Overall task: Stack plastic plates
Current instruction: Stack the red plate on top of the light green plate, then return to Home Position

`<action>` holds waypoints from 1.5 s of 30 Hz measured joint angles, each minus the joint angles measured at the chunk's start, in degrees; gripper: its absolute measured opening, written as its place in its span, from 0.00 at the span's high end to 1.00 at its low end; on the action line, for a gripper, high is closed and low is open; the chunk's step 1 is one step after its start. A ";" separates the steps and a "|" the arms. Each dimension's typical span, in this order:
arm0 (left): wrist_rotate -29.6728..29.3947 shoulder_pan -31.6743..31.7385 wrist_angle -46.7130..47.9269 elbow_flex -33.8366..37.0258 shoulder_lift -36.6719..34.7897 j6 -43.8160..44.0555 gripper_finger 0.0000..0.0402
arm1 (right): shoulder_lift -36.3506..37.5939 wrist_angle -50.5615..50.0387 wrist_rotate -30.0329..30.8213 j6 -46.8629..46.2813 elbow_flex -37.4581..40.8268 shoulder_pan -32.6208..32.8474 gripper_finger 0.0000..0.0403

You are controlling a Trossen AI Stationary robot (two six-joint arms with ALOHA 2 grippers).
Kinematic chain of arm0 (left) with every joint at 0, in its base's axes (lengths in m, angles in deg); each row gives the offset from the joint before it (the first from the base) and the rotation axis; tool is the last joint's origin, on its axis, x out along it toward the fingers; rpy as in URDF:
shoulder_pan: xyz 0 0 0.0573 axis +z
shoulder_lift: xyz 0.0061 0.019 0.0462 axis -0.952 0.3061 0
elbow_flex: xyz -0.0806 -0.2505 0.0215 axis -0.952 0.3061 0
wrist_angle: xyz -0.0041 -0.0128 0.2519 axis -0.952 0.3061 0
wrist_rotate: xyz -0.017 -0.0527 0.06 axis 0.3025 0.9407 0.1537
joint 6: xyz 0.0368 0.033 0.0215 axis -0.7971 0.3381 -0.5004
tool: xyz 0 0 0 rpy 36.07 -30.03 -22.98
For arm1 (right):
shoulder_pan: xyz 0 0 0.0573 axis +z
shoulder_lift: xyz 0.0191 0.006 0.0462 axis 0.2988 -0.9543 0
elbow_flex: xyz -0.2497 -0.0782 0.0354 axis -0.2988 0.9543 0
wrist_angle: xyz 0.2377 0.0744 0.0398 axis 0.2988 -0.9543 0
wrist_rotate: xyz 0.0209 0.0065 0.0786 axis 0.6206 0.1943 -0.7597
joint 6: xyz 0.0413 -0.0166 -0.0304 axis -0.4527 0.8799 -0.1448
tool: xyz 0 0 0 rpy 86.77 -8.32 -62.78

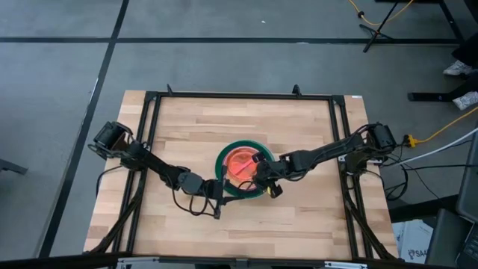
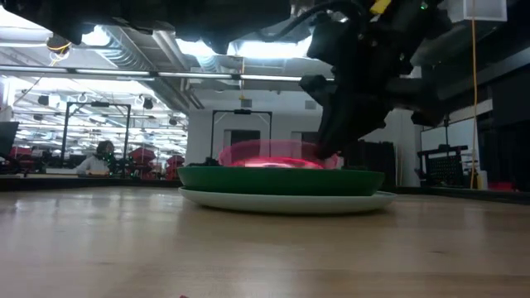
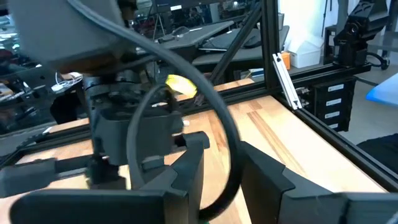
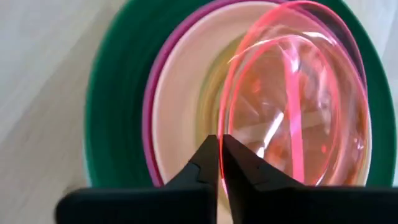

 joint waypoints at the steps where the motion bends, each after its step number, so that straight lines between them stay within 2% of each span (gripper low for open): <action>1: 0.00 0.00 -0.01 0.00 0.00 0.01 0.78 | -0.18 0.38 -0.62 -0.45 0.00 -0.10 0.94; 7: 0.24 -0.01 0.13 -0.02 0.00 0.00 0.78 | -0.49 0.96 -1.56 -0.68 -0.28 -0.26 0.75; 13: 0.02 0.03 -0.65 -0.16 -0.02 -0.02 0.78 | 6.38 -8.52 -6.79 -4.21 -1.96 -0.24 0.65; 15: -0.04 0.04 -0.18 -0.13 -0.02 0.37 0.78 | 9.52 -10.84 -8.79 -4.59 -1.95 -0.22 0.65; 19: -0.56 -0.05 0.43 -0.09 0.04 1.79 0.78 | 16.67 -13.60 -9.02 -7.47 -0.51 -0.29 0.65; 31: -4.57 2.37 1.15 -0.07 -0.32 4.15 0.78 | 39.75 -6.39 -0.64 -13.44 13.25 -0.30 0.65; 38: 7.69 8.43 13.29 0.00 -6.89 5.93 0.78 | 53.83 -0.03 4.47 -15.14 22.06 -0.30 0.65; 41: 9.02 11.17 17.37 0.88 -11.81 4.91 0.78 | 58.96 0.87 7.32 -17.03 25.09 -0.30 0.65; 45: 8.93 14.56 17.83 6.15 -19.20 3.77 0.78 | 63.76 1.45 7.89 -18.95 28.54 -0.32 0.65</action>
